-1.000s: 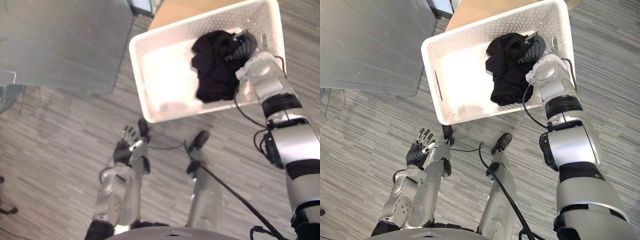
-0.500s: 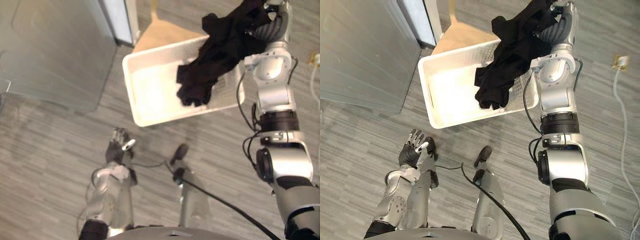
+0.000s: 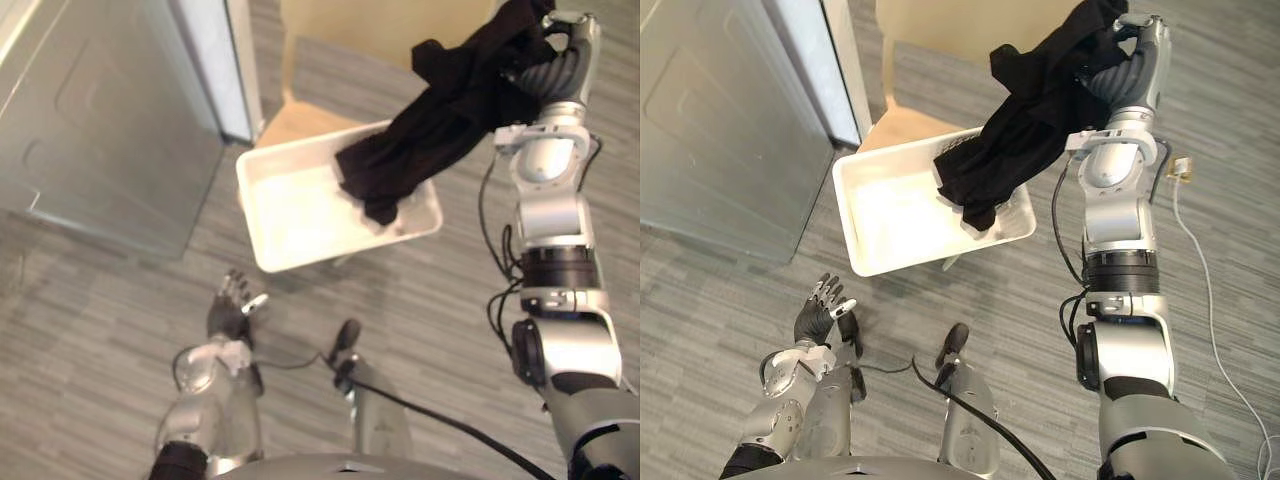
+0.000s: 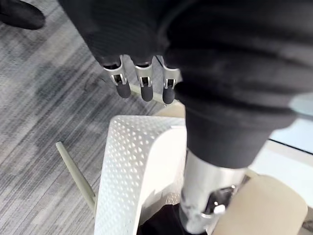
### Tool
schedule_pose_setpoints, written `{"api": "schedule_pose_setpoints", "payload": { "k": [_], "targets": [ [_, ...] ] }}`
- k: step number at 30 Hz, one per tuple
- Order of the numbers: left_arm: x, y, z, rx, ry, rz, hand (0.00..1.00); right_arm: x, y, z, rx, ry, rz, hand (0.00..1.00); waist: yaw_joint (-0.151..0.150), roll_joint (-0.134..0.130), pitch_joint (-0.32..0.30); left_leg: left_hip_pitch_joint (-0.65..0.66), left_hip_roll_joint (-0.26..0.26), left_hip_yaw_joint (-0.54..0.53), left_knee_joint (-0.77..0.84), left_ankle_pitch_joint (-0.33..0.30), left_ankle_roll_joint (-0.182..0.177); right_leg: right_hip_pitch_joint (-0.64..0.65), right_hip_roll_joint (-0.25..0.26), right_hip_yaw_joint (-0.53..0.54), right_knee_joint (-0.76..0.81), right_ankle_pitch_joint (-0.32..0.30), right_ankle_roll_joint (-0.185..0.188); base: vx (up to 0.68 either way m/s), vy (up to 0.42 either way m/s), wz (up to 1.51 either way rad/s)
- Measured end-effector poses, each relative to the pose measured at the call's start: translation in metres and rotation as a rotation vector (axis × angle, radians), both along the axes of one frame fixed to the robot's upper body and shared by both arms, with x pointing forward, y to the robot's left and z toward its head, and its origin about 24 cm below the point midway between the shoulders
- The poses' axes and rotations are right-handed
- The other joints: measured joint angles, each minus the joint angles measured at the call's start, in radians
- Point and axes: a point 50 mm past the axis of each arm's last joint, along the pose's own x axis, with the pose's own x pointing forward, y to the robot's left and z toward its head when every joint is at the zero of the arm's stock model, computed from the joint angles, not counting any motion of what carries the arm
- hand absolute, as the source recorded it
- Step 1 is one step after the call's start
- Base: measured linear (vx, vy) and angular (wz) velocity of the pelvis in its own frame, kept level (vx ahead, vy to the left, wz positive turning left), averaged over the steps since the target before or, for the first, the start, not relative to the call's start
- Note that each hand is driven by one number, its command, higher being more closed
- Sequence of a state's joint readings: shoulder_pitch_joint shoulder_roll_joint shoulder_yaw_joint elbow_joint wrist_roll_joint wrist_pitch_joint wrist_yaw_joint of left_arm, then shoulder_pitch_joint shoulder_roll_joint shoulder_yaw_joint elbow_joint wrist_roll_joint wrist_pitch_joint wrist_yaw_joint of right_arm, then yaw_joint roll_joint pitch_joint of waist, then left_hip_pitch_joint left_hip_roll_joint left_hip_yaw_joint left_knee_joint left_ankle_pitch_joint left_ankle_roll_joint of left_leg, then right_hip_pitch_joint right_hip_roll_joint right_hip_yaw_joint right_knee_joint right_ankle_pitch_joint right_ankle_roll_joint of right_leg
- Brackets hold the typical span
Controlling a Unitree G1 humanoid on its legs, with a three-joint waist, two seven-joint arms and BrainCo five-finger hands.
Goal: Pick up the laundry basket with both hands and put the clothes into the washing machine.
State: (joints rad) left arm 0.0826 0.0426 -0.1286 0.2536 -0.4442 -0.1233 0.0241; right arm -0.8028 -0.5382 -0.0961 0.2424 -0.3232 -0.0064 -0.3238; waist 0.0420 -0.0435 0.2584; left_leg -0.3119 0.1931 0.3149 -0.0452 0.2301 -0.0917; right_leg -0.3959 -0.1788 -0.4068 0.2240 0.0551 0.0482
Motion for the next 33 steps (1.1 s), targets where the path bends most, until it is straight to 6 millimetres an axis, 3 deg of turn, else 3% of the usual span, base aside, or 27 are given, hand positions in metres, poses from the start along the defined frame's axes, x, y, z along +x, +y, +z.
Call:
{"api": "schedule_pose_setpoints", "payload": {
  "k": [3, 5, 8, 10, 16, 26, 33],
  "targets": [
    [0.004, 0.0, 0.004, 0.072, -0.008, 0.005, 0.0, -0.005, 0.022, -0.012, -0.036, 0.01, 0.101, 1.0, -0.015, -0.022, -0.054, 0.062, 0.007, 0.025, -0.011, -0.017, -0.011, 0.051, 0.014, 0.015, -0.026, -0.002, 0.003, 0.09, -0.023, -0.23],
    [0.011, -0.003, 0.01, 0.123, -0.041, -0.016, 0.0, -0.009, 0.037, -0.01, -0.073, -0.01, 0.169, 1.0, -0.026, -0.03, -0.078, 0.092, 0.007, 0.044, -0.013, -0.022, -0.008, 0.07, 0.018, 0.032, -0.035, -0.001, 0.006, 0.1, -0.008, -0.21],
    [0.031, -0.012, 0.038, 0.198, -0.162, -0.034, 0.0, -0.013, 0.062, -0.008, -0.148, -0.025, 0.278, 1.0, -0.037, -0.035, -0.124, 0.135, 0.006, 0.068, -0.031, -0.026, -0.011, 0.102, 0.028, 0.047, -0.062, 0.01, 0.004, 0.08, 0.004, -0.21],
    [0.049, -0.023, 0.067, 0.259, -0.289, -0.061, 0.0, -0.016, 0.076, -0.006, -0.176, -0.038, 0.345, 1.0, -0.044, -0.035, -0.135, 0.176, 0.006, 0.079, -0.032, -0.034, -0.014, 0.141, 0.031, 0.057, -0.076, 0.017, 0.008, 0.09, 0.006, -0.15],
    [0.071, -0.036, 0.1, 0.412, -0.425, -0.08, 0.0, -0.028, 0.111, -0.003, -0.215, -0.045, 0.558, 1.0, -0.074, -0.035, -0.197, 0.23, 0.006, 0.102, -0.033, -0.046, -0.02, 0.191, 0.042, 0.074, -0.115, 0.03, 0.013, 0.05, 0.001, -0.14],
    [0.091, -0.054, 0.091, 0.598, -0.363, -0.185, 0.0, -0.035, 0.141, -0.01, -0.185, 0.016, 0.817, 1.0, -0.091, -0.034, -0.24, 0.281, -0.001, 0.126, -0.041, -0.059, -0.033, 0.238, 0.049, 0.119, -0.186, 0.067, 0.019, -0.03, 0.008, -0.12],
    [0.108, -0.056, 0.084, 0.62, -0.269, -0.211, 0.0, -0.066, 0.175, -0.005, -0.181, -0.041, 1.044, 1.0, -0.117, -0.029, -0.276, 0.293, -0.006, 0.127, -0.041, -0.064, -0.03, 0.255, 0.048, 0.128, -0.206, 0.078, 0.019, -0.02, -0.007, -0.05]
  ]
}}
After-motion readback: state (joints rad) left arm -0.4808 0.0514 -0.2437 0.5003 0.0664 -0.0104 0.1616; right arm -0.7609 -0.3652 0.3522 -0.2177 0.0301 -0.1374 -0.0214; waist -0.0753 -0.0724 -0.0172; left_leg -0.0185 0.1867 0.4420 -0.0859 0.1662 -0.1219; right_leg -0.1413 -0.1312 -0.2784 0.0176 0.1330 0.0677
